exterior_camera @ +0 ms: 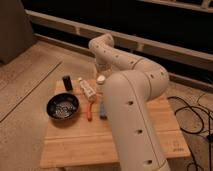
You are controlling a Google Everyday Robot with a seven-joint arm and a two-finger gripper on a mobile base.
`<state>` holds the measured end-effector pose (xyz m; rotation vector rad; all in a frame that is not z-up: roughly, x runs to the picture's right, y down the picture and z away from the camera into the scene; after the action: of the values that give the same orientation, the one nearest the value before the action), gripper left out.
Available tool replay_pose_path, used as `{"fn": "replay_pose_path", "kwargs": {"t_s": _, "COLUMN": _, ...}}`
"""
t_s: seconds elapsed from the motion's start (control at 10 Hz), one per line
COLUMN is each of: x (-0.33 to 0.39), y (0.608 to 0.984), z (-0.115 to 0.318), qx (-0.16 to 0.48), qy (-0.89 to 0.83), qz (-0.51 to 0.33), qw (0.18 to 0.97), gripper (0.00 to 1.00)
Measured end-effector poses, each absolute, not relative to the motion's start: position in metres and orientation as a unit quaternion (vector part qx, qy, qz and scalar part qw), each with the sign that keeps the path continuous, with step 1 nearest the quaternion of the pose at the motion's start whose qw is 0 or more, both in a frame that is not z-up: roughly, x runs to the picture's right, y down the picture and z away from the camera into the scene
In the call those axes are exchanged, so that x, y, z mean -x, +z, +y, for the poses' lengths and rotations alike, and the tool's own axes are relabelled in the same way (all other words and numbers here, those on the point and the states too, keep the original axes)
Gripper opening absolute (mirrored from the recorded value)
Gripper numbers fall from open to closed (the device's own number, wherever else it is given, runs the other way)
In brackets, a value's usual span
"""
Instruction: Place the ceramic cup over the eraser
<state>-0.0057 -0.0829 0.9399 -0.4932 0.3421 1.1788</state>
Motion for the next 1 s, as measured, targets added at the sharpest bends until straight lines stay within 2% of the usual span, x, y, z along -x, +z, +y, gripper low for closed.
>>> {"fn": "replay_pose_path", "kwargs": {"t_s": 0.5, "x": 0.014, "y": 0.971, "z": -0.06, "qx": 0.288, "qy": 0.545, "qz": 0.168, "qw": 0.77, "gripper": 0.65}}
{"fn": "replay_pose_path", "kwargs": {"t_s": 0.6, "x": 0.015, "y": 0.976, "z": -0.06, "qx": 0.291, "qy": 0.54, "qz": 0.167, "qw": 0.772, "gripper": 0.6}}
{"fn": "replay_pose_path", "kwargs": {"t_s": 0.8, "x": 0.016, "y": 0.982, "z": -0.068, "qx": 0.284, "qy": 0.533, "qz": 0.159, "qw": 0.781, "gripper": 0.42}}
{"fn": "replay_pose_path", "kwargs": {"t_s": 1.0, "x": 0.015, "y": 0.985, "z": -0.077, "qx": 0.275, "qy": 0.534, "qz": 0.153, "qw": 0.785, "gripper": 0.16}}
